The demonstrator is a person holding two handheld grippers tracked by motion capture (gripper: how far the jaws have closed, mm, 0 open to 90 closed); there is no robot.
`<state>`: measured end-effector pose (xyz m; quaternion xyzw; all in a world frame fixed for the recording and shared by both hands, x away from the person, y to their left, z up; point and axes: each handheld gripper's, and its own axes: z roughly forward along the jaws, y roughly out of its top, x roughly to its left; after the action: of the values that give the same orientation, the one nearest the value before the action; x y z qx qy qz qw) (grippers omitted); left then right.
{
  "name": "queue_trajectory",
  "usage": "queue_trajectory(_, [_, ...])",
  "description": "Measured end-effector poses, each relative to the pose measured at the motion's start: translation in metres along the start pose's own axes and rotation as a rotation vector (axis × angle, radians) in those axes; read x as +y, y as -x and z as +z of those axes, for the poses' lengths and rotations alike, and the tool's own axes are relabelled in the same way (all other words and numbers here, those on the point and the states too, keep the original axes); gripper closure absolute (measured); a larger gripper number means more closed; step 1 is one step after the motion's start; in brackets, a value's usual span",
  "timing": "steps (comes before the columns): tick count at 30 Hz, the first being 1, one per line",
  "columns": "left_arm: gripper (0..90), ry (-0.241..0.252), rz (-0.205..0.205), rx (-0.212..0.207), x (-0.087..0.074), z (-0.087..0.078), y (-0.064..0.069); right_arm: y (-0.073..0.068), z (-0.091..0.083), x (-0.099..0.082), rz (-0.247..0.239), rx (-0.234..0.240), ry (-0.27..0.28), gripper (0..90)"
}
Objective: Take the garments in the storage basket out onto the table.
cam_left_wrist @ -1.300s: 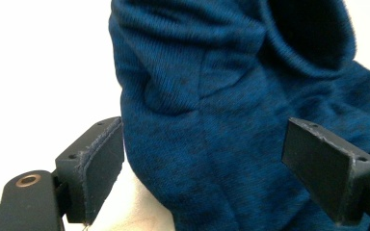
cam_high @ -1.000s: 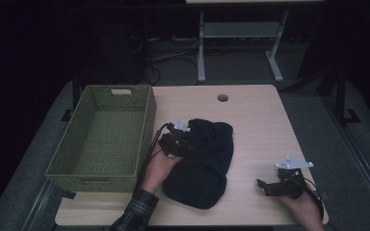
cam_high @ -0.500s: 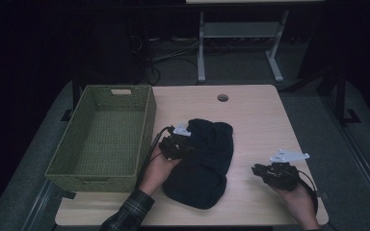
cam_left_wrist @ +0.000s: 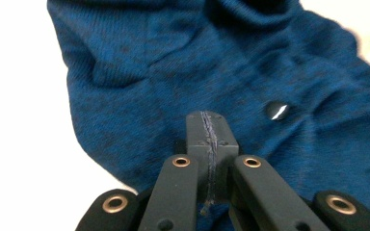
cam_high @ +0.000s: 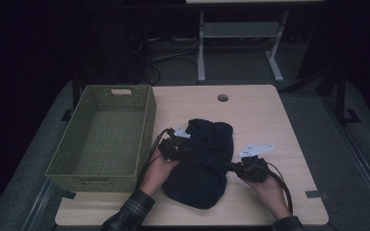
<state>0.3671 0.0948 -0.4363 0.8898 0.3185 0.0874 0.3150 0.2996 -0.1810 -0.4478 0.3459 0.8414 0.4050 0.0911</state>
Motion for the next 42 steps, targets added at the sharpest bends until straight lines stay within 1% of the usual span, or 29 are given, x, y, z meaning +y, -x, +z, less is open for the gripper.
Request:
queue_trajectory(4, [89.7, -0.034, -0.001, 0.010, -0.002, 0.007, -0.001, -0.003, 0.016, 0.003, -0.008, 0.021, -0.025, 89.9])
queue_trajectory(6, [89.7, -0.057, 0.003, 0.013, -0.004, 0.011, -0.001, -0.004, 0.024, 0.003, -0.020, 0.029, -0.051, 89.9])
queue_trajectory(9, [89.7, -0.059, -0.005, 0.006, -0.006, 0.014, -0.001, -0.005, 0.033, 0.001, -0.039, 0.015, -0.095, 90.0])
queue_trajectory(10, [89.7, -0.064, 0.000, 0.003, -0.006, 0.014, 0.000, -0.004, 0.033, 0.001, -0.036, 0.018, -0.094, 90.0])
queue_trajectory(11, [89.7, -0.067, 0.001, -0.001, -0.006, 0.014, 0.000, -0.003, 0.032, 0.001, -0.043, 0.015, -0.102, 90.0])
queue_trajectory(14, [89.8, -0.069, 0.009, -0.010, -0.006, 0.015, 0.003, 0.001, 0.030, 0.001, -0.051, -0.004, -0.112, 90.0])
queue_trajectory(20, [89.8, -0.061, 0.002, -0.074, -0.006, 0.017, 0.009, 0.009, 0.025, 0.000, -0.046, -0.050, -0.119, 90.0])
queue_trajectory(21, [89.8, -0.062, 0.004, -0.076, -0.006, 0.017, 0.011, 0.011, 0.024, -0.001, -0.041, -0.057, -0.117, 90.0])
queue_trajectory(23, [89.7, -0.057, 0.004, -0.100, -0.005, 0.019, 0.015, 0.016, 0.022, -0.001, -0.030, -0.067, -0.117, 90.0])
queue_trajectory(25, [89.8, -0.055, 0.016, -0.106, -0.004, 0.021, 0.019, 0.021, 0.021, -0.001, -0.022, -0.085, -0.124, 90.0])
queue_trajectory(26, [89.7, -0.055, 0.020, -0.109, -0.004, 0.021, 0.021, 0.024, 0.020, 0.000, -0.029, -0.101, -0.129, 90.0])
queue_trajectory(27, [89.7, -0.048, 0.015, -0.112, -0.004, 0.022, 0.022, 0.026, 0.020, 0.000, -0.033, -0.113, -0.132, 90.0])
queue_trajectory(28, [89.7, -0.054, 0.025, -0.115, -0.003, 0.022, 0.023, 0.029, 0.020, 0.001, -0.036, -0.121, -0.132, 90.0])
queue_trajectory(31, [89.7, -0.050, 0.029, -0.117, -0.003, 0.023, 0.024, 0.037, 0.020, 0.001, -0.019, -0.122, -0.126, 90.0])
queue_trajectory(32, [89.7, -0.047, 0.022, -0.123, -0.003, 0.023, 0.023, 0.037, 0.019, 0.000, -0.011, -0.120, -0.123, 89.9])
queue_trajectory(33, [89.8, -0.039, 0.009, -0.126, -0.004, 0.023, 0.024, 0.037, 0.017, 0.001, -0.017, -0.128, -0.121, 89.9])
queue_trajectory(34, [89.7, -0.038, 0.005, -0.130, -0.004, 0.023, 0.023, 0.036, 0.014, 0.001, -0.021, -0.124, -0.112, 89.9])
queue_trajectory(35, [89.7, -0.036, 0.005, -0.129, -0.004, 0.023, 0.023, 0.034, 0.008, 0.002, -0.011, -0.107, -0.090, 89.9])
queue_trajectory(36, [89.7, -0.038, 0.015, -0.125, -0.003, 0.022, 0.023, 0.033, 0.003, 0.002, -0.004, -0.100, -0.076, 89.9])
queue_trajectory(37, [89.7, -0.036, 0.017, -0.129, -0.003, 0.021, 0.023, 0.030, -0.005, 0.002, -0.008, -0.101, -0.058, 89.9])
queue_trajectory(38, [89.7, -0.020, 0.008, -0.131, -0.002, 0.019, 0.023, 0.028, -0.010, 0.002, -0.009, -0.101, -0.051, 89.9])
queue_trajectory(39, [89.7, -0.008, 0.009, -0.140, 0.000, 0.016, 0.024, 0.026, -0.016, 0.000, -0.009, -0.099, -0.042, 89.9])
queue_trajectory(40, [89.7, 0.005, 0.008, -0.148, 0.001, 0.014, 0.026, 0.025, -0.022, -0.002, -0.006, -0.090, -0.029, 89.9])
queue_trajectory(42, [89.7, 0.022, 0.021, -0.167, 0.004, 0.012, 0.034, 0.021, -0.030, -0.008, 0.000, -0.080, -0.014, 89.9])
